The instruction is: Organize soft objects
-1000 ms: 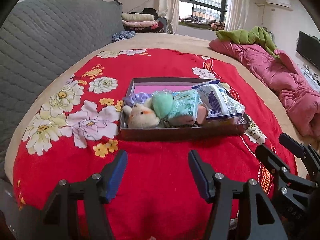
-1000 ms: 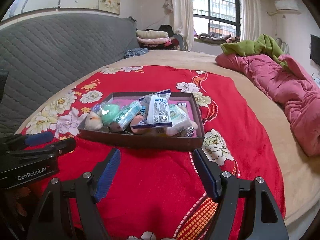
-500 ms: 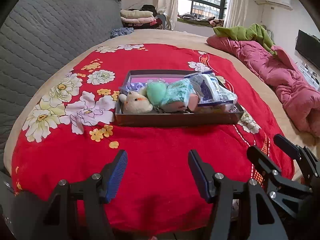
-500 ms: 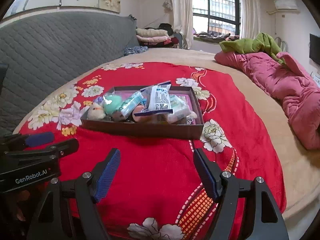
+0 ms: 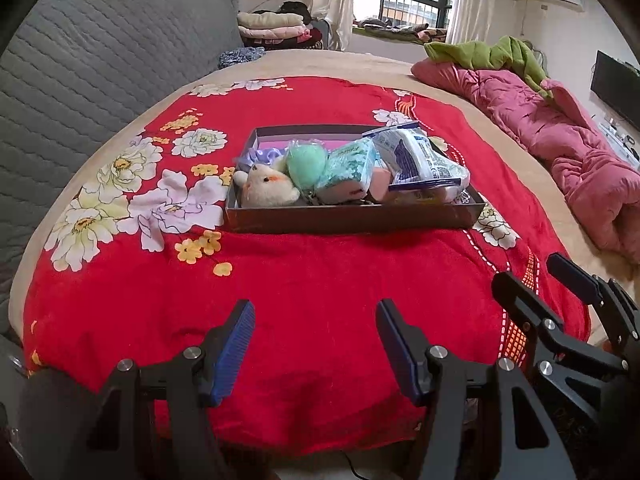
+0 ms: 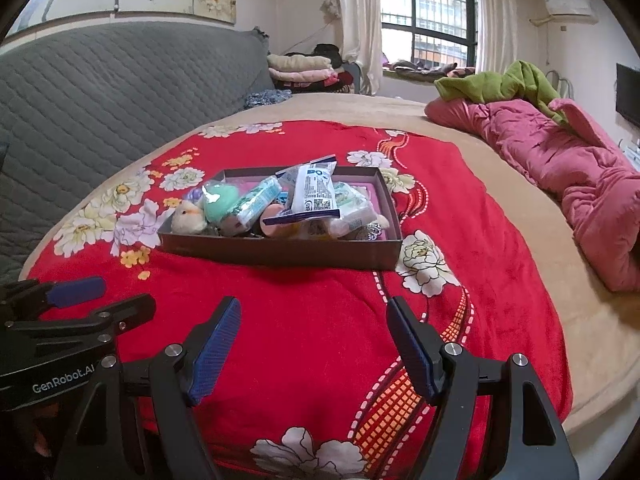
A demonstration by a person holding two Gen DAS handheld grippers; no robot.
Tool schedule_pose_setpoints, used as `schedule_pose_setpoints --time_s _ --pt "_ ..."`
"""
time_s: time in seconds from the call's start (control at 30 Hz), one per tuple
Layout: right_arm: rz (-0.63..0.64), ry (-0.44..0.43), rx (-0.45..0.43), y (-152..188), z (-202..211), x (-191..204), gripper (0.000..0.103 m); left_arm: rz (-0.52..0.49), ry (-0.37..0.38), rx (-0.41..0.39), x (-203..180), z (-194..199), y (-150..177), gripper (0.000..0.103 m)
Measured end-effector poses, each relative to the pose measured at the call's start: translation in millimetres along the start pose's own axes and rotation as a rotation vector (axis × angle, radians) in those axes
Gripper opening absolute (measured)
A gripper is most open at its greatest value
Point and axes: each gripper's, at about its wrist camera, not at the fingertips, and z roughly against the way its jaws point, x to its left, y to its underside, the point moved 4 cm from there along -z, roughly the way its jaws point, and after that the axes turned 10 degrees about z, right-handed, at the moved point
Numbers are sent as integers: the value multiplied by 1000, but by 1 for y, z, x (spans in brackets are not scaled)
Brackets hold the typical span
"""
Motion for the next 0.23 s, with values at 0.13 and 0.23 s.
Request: schedule_pose_setpoints --time_s 0.13,0.23 --pt "-3 -12 5 2 -2 2 76 5 -1 4 1 -3 1 62" --pt "-10 -24 14 5 -5 2 76 12 7 17 4 -7 3 62"
